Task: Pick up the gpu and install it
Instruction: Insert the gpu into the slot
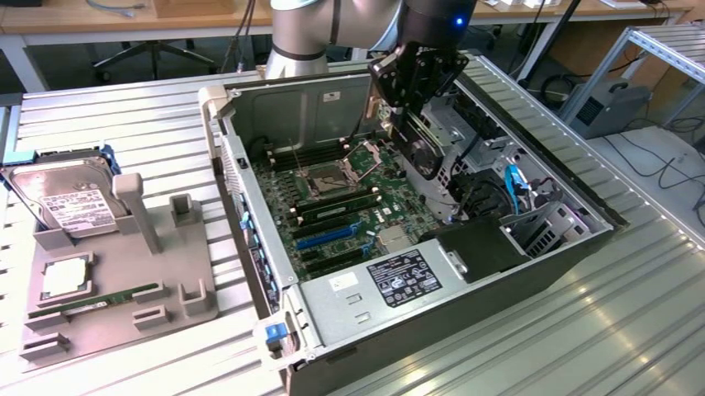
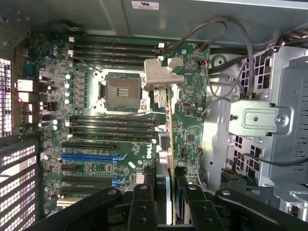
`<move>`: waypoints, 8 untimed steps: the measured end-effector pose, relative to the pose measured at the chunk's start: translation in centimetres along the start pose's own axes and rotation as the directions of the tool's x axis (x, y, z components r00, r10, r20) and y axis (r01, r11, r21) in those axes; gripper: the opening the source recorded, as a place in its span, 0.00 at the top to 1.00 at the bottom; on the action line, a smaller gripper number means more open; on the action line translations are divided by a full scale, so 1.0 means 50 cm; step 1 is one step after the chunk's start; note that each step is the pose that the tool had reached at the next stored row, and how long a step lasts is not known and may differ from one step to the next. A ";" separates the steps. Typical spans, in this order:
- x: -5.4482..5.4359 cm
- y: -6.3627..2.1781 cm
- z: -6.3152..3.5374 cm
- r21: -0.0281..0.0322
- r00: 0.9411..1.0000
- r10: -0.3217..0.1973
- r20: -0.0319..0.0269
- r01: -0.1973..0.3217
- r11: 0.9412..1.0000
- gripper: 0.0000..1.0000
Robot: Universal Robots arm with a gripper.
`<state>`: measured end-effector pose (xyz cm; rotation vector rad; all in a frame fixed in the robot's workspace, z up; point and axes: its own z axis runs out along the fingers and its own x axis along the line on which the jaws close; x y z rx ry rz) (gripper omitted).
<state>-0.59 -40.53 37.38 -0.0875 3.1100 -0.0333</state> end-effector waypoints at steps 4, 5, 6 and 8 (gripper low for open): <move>0.000 0.000 0.000 0.001 1.000 -0.002 0.000 0.002 1.000 0.73; 0.000 0.000 0.000 0.001 1.000 -0.002 0.000 0.002 1.000 0.73; 0.000 0.000 0.000 0.002 1.000 -0.002 0.000 0.002 1.000 0.73; 0.000 0.000 0.000 0.002 1.000 -0.003 0.000 0.003 1.000 0.73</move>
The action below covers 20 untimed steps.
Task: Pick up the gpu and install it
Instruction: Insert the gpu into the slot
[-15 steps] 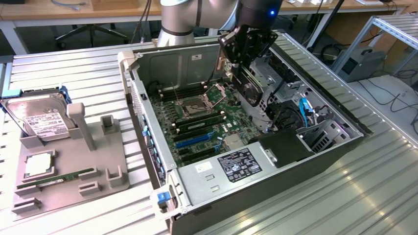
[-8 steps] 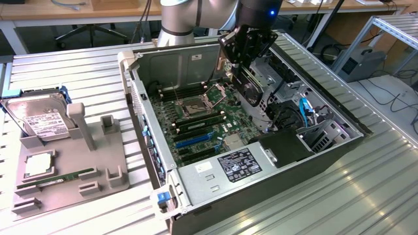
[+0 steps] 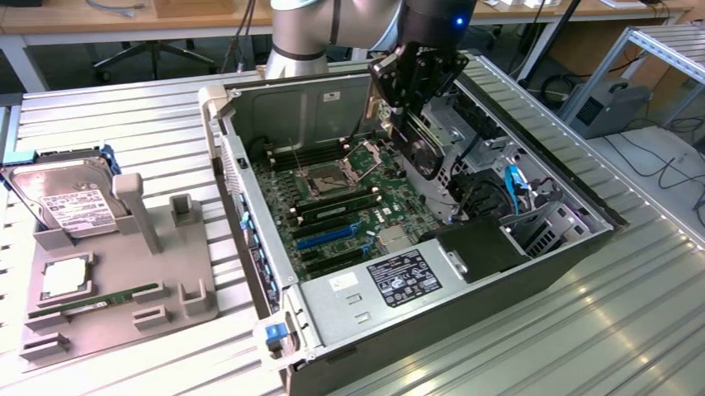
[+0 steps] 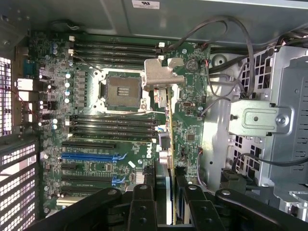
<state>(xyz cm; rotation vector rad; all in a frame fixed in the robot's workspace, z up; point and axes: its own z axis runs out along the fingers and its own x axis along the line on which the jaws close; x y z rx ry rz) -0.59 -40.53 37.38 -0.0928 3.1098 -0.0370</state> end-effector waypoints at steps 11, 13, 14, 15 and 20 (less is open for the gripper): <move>0.000 0.000 0.000 0.004 1.000 -0.006 0.000 0.006 1.000 0.73; 0.000 0.000 0.000 0.005 1.000 -0.007 0.000 0.007 1.000 0.73; 0.000 0.000 0.000 0.005 1.000 -0.008 0.000 0.008 1.000 0.73; 0.000 0.000 0.000 0.005 1.000 -0.008 0.000 0.008 1.000 0.73; 0.000 0.000 0.000 0.007 1.000 -0.011 0.000 0.011 1.000 0.73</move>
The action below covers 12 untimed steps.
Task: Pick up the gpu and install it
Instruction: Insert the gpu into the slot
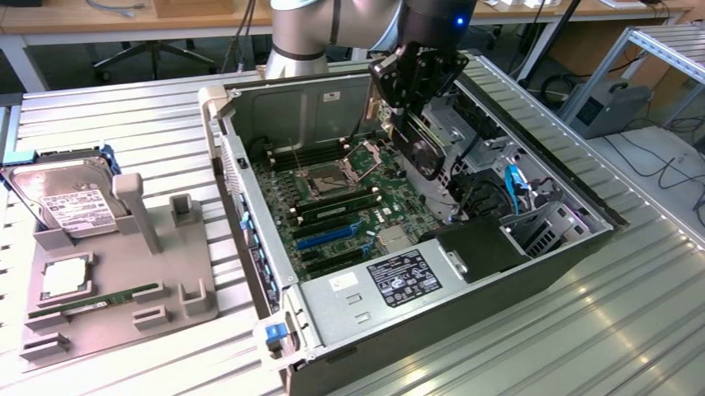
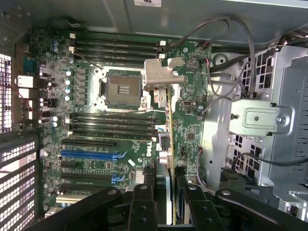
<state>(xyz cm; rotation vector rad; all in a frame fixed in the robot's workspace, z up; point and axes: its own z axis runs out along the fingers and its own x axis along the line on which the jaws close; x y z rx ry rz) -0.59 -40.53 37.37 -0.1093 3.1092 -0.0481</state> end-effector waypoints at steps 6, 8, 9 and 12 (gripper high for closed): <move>0.000 0.000 0.000 0.003 1.000 -0.004 0.000 0.004 1.000 0.73; 0.000 0.000 0.000 0.004 1.000 -0.005 0.000 0.005 1.000 0.73; 0.000 0.000 0.000 0.004 1.000 -0.006 0.000 0.006 1.000 0.73; 0.000 0.000 0.000 0.006 1.000 -0.009 0.000 0.009 1.000 0.73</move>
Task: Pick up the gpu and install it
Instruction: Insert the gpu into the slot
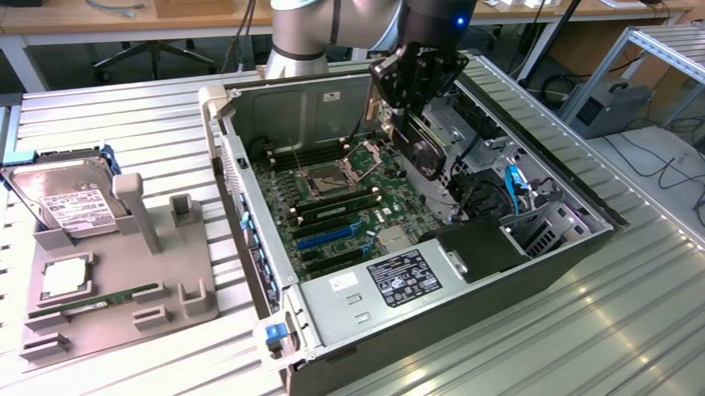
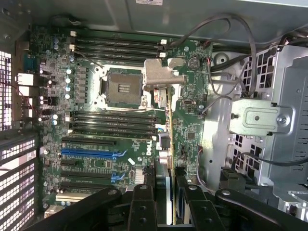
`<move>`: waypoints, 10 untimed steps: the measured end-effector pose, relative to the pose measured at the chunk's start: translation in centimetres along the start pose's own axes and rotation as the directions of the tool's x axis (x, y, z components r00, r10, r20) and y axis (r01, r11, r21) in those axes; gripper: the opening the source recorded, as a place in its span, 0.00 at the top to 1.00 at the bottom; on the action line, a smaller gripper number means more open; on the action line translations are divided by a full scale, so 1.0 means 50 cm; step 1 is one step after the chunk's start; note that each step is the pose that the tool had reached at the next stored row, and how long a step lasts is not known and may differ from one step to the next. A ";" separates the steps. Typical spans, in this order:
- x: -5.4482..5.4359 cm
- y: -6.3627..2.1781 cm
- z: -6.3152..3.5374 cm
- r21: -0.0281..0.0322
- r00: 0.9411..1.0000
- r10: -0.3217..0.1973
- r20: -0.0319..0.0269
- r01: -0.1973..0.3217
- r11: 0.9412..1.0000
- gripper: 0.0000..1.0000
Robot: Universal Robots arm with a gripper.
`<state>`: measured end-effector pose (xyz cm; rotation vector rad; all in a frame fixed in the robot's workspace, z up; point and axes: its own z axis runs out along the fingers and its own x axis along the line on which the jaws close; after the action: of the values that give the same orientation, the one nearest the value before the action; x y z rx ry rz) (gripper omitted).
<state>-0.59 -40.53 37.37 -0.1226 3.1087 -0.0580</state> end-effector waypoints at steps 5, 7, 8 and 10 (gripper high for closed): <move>0.000 0.000 0.000 0.003 1.000 -0.004 0.000 0.004 1.000 0.73; 0.000 0.000 0.000 0.005 1.000 -0.006 0.000 0.006 1.000 0.73; 0.000 0.000 0.000 0.005 1.000 -0.008 0.000 0.008 1.000 0.73; 0.000 0.000 0.000 0.006 1.000 -0.010 0.000 0.010 1.000 0.73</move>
<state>-0.59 -40.53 37.36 -0.1376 3.1079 -0.0681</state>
